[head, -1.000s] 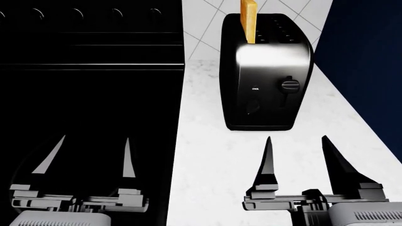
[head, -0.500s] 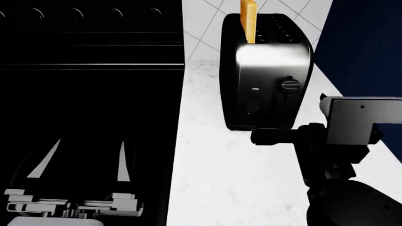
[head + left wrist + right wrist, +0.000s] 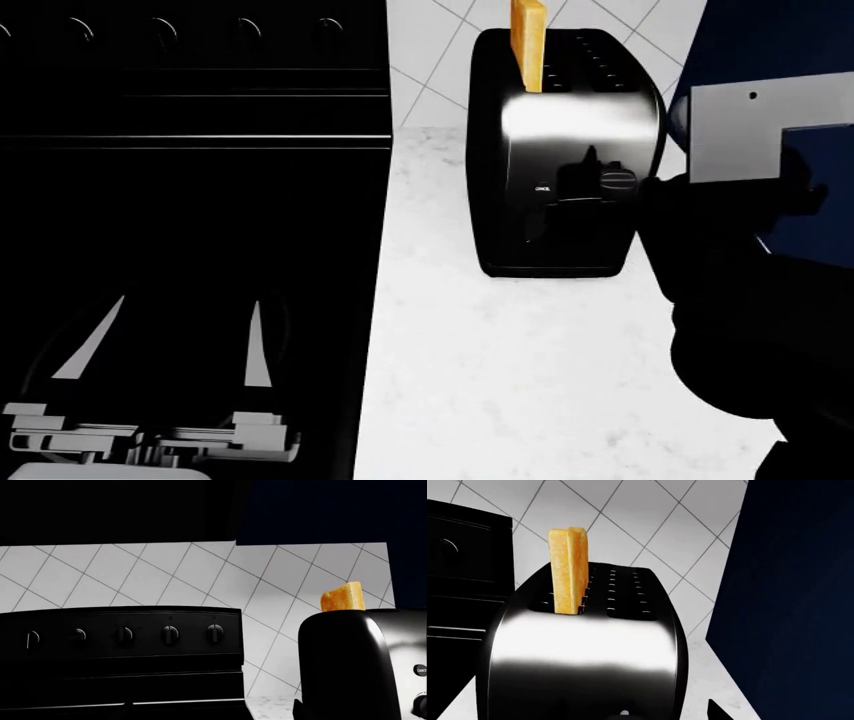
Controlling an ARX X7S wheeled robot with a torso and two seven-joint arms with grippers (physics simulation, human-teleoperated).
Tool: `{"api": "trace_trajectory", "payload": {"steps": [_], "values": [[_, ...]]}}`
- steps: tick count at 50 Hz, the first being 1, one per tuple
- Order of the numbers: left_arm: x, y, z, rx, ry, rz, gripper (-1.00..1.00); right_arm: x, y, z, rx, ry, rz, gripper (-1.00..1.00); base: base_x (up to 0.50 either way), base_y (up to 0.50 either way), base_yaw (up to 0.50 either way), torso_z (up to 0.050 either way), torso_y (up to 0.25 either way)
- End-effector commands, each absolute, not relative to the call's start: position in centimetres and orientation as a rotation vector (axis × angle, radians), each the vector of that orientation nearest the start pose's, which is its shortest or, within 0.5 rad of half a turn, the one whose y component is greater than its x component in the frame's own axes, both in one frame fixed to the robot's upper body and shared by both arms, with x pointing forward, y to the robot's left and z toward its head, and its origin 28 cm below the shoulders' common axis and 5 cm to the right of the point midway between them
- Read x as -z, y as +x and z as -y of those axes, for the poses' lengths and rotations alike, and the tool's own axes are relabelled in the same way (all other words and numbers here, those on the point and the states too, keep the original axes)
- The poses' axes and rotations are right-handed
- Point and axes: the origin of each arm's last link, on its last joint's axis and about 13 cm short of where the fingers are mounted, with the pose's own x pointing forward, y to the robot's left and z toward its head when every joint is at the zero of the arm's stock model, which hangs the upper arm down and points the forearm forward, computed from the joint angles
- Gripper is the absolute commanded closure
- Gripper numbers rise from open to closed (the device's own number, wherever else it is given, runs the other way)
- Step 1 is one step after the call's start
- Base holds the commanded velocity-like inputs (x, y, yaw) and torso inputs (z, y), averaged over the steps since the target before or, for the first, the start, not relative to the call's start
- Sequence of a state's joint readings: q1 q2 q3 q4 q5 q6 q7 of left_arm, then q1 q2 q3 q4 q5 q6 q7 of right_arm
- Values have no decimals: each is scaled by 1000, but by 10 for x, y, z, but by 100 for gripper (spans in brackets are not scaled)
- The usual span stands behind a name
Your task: Push down the lever of the toaster to turn it on.
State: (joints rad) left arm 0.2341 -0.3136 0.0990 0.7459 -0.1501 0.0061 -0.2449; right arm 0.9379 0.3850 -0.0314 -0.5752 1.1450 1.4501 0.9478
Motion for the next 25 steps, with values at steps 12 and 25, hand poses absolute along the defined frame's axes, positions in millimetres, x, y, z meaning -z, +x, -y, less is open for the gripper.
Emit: {"api": "trace_trajectory", "payload": {"steps": [12, 25], "values": [[-128, 147, -221, 35, 23, 483, -100, -272, 257, 108, 44, -67, -224, -100, 0, 0, 0, 0, 0], [-128, 146, -222, 38, 19, 486, -100, -274, 256, 111, 84, -75, -199, -100, 0, 0, 0, 0, 0]]}}
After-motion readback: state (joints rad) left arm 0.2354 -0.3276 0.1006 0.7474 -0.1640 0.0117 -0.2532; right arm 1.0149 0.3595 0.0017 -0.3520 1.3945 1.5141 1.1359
